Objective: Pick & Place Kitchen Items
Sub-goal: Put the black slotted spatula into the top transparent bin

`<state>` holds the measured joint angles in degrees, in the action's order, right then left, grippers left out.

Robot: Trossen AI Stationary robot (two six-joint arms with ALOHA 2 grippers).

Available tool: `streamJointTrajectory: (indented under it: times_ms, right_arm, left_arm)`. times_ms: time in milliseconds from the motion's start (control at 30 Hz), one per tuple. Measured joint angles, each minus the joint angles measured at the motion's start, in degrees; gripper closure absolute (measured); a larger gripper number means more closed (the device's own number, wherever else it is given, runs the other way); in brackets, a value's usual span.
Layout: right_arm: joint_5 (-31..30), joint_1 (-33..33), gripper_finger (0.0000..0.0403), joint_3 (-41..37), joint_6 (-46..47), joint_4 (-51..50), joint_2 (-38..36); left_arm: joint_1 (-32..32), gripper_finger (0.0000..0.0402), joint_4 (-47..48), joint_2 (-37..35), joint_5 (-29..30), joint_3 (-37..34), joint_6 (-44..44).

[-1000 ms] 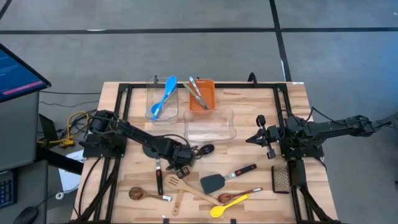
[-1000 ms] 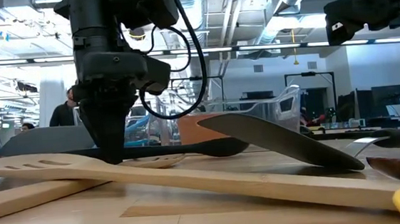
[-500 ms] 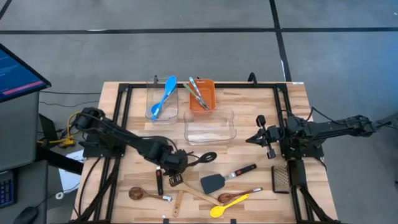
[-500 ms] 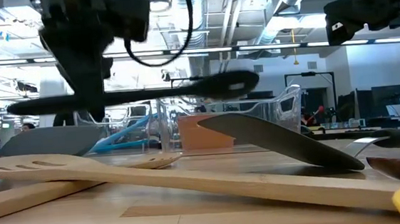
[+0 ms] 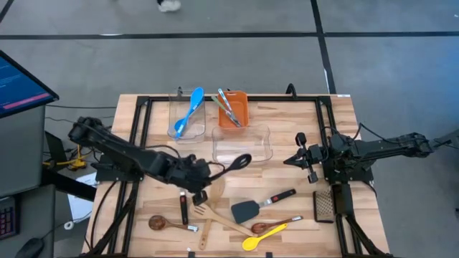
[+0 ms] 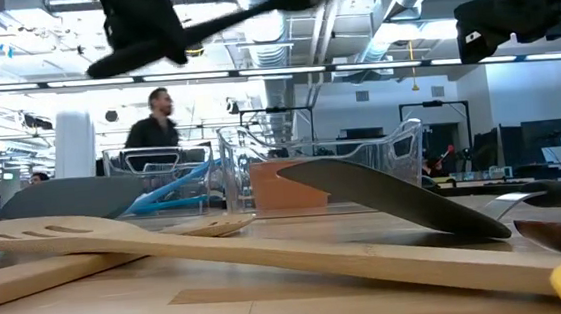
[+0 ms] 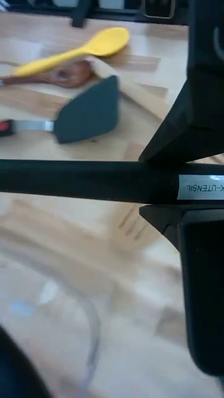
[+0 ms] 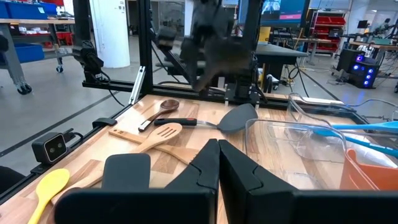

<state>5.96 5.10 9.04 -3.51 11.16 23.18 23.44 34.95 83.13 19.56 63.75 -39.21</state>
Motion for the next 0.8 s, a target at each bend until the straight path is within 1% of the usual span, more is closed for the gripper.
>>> streamJointTrajectory:
  times_ms: [267, 500, 600, 800]
  right_arm:
    - [0.0, 0.0, 0.0403, 0.0, 0.0, 0.0, 0.0]
    - [0.0, 0.0, 0.0403, 0.0, 0.1, 0.0, 0.0]
    - [0.0, 0.0, 0.0403, 0.0, 0.1, 0.0, 0.0]
    - [0.0, 0.0, 0.0403, 0.0, 0.1, 0.0, 0.0]
  left_arm:
    - [-0.4, 0.0345, -0.5, -7.6, 11.8, 0.0, 8.1]
    - [-3.3, 0.0345, -2.6, -13.2, 23.2, 0.1, 15.2]
    - [-5.6, 0.0345, -2.7, -15.0, 25.5, 0.1, 18.0]
    - [-12.5, 0.0344, -2.9, -16.4, 26.0, 0.1, 22.0]
